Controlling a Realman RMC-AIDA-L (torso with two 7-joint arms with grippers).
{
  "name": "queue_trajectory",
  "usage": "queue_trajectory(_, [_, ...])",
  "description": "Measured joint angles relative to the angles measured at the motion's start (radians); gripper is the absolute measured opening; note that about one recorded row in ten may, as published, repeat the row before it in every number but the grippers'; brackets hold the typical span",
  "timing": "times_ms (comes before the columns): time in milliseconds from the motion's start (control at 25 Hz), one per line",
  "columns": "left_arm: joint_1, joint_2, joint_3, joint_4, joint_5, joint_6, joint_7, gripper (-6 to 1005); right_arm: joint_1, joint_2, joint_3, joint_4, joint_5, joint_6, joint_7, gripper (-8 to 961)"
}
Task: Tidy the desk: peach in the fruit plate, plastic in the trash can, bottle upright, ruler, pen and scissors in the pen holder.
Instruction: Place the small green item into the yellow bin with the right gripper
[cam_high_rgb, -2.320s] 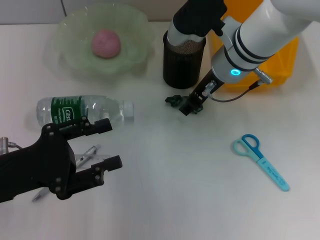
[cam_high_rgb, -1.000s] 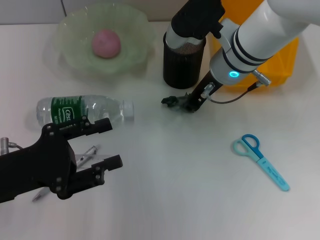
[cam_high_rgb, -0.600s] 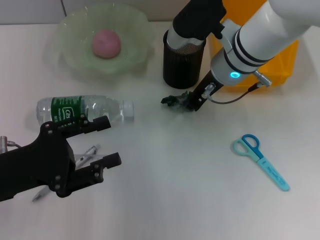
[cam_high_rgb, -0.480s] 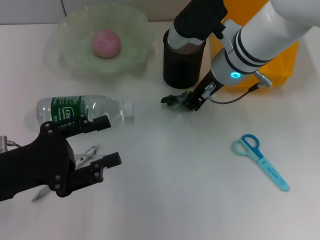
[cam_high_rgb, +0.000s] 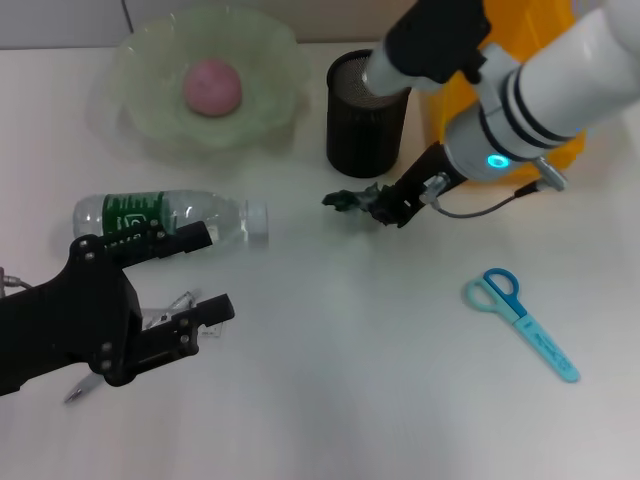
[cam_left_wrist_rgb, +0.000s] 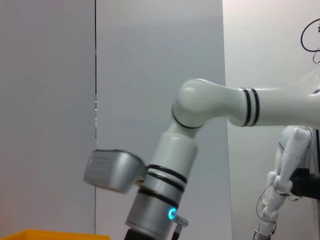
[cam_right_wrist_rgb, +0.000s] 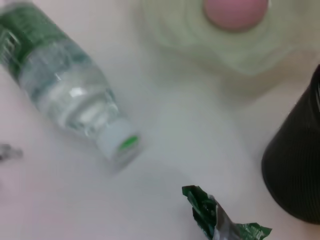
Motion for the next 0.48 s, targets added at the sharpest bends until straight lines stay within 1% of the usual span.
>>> queue_trajectory(40, [0.0, 0.0, 0.0, 0.0, 0.0, 0.0, 0.0, 634, -0.062, -0.002, -0.001, -0.073, 0.034, 0.003, -0.022, 193])
queue_trajectory(80, [0.0, 0.0, 0.0, 0.0, 0.0, 0.0, 0.0, 634, -0.062, -0.002, -0.001, -0.073, 0.034, 0.003, -0.022, 193])
queue_trajectory(200, [0.001, 0.0, -0.007, 0.0, -0.001, 0.0, 0.0, 634, -0.167, -0.004, 0.0, -0.199, 0.086, 0.004, -0.063, 192])
queue_trajectory(240, [0.001, 0.0, -0.011, 0.0, -0.001, -0.001, 0.0, 634, -0.237, -0.004, 0.002, -0.27, 0.126, 0.008, -0.098, 192])
queue_trajectory(280, [0.001, 0.0, -0.011, 0.0, -0.001, -0.001, 0.0, 634, -0.237, -0.004, 0.002, -0.27, 0.126, 0.008, -0.098, 192])
queue_trajectory(400, [0.002, 0.0, -0.016, 0.0, -0.001, -0.002, 0.0, 634, -0.326, -0.004, 0.01, -0.348, 0.217, 0.014, -0.165, 192])
queue_trajectory(440, [0.002, 0.0, -0.016, 0.0, -0.001, -0.002, 0.0, 635, -0.383, -0.004, 0.032, -0.383, 0.29, 0.017, -0.216, 192])
queue_trajectory(480, [0.002, 0.0, -0.02, 0.0, -0.002, -0.004, 0.003, 635, -0.383, -0.004, 0.032, -0.383, 0.29, 0.017, -0.216, 192])
